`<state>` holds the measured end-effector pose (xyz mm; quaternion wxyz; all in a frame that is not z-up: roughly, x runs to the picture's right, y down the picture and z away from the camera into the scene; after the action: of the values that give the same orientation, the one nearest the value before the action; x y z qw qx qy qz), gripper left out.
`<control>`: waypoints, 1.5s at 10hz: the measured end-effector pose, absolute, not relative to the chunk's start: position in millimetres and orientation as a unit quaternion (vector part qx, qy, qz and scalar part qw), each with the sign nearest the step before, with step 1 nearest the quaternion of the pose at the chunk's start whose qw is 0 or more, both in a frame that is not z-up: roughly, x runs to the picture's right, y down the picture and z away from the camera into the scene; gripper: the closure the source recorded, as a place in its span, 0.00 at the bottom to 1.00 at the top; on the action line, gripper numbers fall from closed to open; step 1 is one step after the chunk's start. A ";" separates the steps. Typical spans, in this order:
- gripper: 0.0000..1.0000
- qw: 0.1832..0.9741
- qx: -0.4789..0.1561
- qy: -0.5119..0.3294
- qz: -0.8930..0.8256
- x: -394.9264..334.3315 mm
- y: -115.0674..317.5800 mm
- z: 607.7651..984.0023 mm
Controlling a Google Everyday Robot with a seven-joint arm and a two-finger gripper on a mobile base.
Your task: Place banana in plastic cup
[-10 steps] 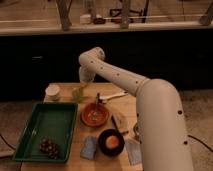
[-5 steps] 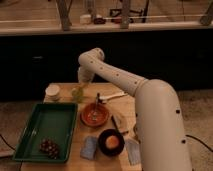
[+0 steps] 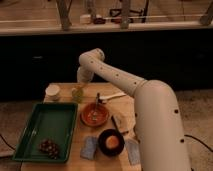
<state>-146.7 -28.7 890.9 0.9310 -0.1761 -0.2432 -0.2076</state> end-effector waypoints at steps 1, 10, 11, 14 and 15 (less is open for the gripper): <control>0.99 0.930 -0.176 -0.247 -0.208 -148.8 -28.6 891.3; 0.99 0.922 -0.179 -0.270 -0.211 -160.1 -27.4 896.4; 0.99 0.921 -0.180 -0.272 -0.211 -160.8 -27.3 897.1; 0.99 0.920 -0.182 -0.277 -0.210 -162.2 -26.7 898.8; 0.99 0.919 -0.183 -0.279 -0.210 -163.3 -26.4 899.1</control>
<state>-163.3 -26.4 899.1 0.9192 -0.1828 -0.2785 -0.2097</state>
